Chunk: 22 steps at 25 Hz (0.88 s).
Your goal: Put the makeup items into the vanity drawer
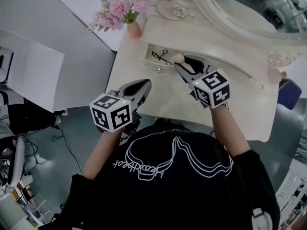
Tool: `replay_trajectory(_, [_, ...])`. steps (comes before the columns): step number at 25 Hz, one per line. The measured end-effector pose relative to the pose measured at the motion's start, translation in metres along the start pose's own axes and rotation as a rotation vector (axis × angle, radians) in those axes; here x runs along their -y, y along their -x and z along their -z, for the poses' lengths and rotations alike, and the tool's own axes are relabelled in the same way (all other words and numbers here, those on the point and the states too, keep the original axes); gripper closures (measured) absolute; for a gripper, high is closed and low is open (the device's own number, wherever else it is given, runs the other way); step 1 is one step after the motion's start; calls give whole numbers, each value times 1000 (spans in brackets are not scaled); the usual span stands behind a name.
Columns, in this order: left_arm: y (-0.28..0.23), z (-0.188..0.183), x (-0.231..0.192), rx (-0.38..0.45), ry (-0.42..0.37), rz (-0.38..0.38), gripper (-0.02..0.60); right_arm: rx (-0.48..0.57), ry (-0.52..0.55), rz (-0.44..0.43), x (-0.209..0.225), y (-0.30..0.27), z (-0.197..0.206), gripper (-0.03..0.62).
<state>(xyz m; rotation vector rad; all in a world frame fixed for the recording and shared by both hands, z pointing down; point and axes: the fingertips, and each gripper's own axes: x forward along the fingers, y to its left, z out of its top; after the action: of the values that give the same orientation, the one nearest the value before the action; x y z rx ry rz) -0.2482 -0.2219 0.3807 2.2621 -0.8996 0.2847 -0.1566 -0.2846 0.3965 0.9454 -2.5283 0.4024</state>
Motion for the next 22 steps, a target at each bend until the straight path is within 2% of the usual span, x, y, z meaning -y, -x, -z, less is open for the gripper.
replay_trajectory(16, [16, -8, -49, 16, 40, -5, 575, -169, 4, 39, 5, -55, 29, 456])
replay_trajectory(22, [14, -4, -58, 5, 59, 0, 575, -188, -4, 47, 8, -62, 34, 454])
